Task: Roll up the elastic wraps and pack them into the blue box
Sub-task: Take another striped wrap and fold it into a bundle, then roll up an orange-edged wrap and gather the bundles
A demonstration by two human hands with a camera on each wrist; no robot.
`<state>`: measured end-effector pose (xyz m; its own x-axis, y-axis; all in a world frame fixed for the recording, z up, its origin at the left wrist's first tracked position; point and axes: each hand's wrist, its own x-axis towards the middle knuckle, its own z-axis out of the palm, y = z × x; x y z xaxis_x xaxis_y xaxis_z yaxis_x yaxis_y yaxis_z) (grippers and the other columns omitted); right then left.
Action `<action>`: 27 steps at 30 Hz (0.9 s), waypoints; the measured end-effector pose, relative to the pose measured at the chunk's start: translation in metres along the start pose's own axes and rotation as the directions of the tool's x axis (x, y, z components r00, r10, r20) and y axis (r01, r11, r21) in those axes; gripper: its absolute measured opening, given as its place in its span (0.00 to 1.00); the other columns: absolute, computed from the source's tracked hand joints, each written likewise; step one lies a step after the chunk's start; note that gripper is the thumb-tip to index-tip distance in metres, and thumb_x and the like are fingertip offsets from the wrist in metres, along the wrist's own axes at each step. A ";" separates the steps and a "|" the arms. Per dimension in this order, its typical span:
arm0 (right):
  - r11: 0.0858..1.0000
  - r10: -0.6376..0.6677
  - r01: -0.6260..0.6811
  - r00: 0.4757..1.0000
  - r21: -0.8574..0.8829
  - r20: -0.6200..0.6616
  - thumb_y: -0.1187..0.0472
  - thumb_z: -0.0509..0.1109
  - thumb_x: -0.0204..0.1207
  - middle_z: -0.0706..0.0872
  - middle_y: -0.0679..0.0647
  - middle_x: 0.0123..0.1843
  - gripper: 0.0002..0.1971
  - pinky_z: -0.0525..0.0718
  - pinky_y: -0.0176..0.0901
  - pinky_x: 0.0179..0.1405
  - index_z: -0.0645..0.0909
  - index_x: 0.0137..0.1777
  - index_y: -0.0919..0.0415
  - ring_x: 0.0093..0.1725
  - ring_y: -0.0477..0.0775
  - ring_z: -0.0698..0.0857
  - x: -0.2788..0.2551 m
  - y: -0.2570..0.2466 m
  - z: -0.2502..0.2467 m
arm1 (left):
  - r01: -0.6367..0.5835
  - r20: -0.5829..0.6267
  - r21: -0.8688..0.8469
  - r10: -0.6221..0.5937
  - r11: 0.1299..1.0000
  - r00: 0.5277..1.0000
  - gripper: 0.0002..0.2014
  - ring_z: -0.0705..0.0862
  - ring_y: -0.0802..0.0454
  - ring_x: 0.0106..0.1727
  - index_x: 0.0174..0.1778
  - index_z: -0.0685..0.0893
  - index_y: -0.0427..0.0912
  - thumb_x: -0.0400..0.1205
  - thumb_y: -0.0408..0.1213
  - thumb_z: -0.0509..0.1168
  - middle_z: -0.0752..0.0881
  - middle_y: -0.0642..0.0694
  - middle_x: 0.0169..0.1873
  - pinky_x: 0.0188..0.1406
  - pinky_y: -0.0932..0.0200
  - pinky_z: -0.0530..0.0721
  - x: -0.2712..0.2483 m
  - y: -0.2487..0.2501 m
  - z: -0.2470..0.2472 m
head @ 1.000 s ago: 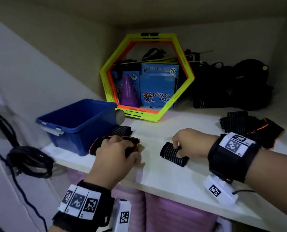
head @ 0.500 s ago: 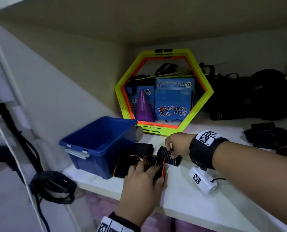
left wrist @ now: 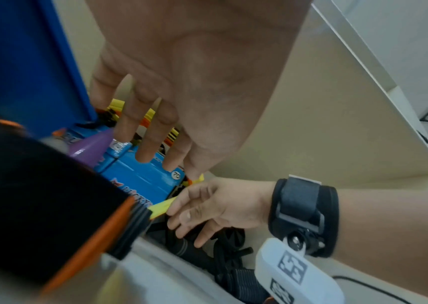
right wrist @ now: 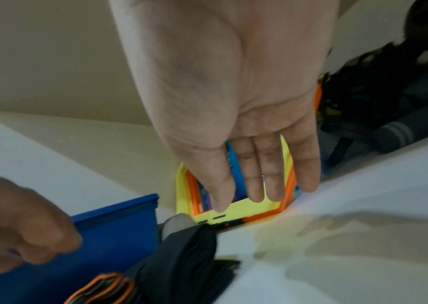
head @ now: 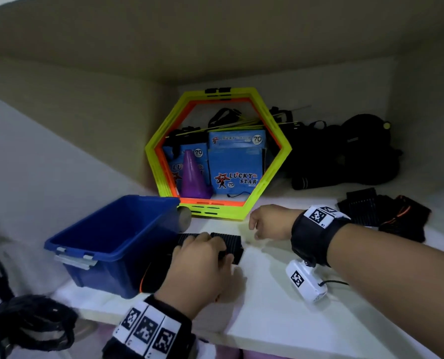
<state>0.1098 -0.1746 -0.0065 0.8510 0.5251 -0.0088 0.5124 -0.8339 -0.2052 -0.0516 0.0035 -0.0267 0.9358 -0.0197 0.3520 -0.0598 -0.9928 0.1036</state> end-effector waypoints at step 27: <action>0.884 0.467 -0.467 0.884 0.014 0.006 0.49 0.72 0.71 0.79 0.57 0.65 0.27 0.83 0.47 0.61 0.75 0.72 0.48 0.61 0.60 0.84 -0.161 0.296 -0.030 | -0.371 0.296 -0.132 0.394 0.919 0.870 0.23 0.83 0.45 0.67 0.74 0.81 0.49 0.81 0.40 0.66 0.85 0.46 0.67 0.65 0.56 0.82 0.217 0.301 0.137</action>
<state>0.1280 -0.5114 -0.0368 0.9911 0.0757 -0.1098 0.0536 -0.9800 -0.1915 0.1810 -0.3157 -0.0461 0.8934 -0.4435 0.0712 -0.4485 -0.8895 0.0874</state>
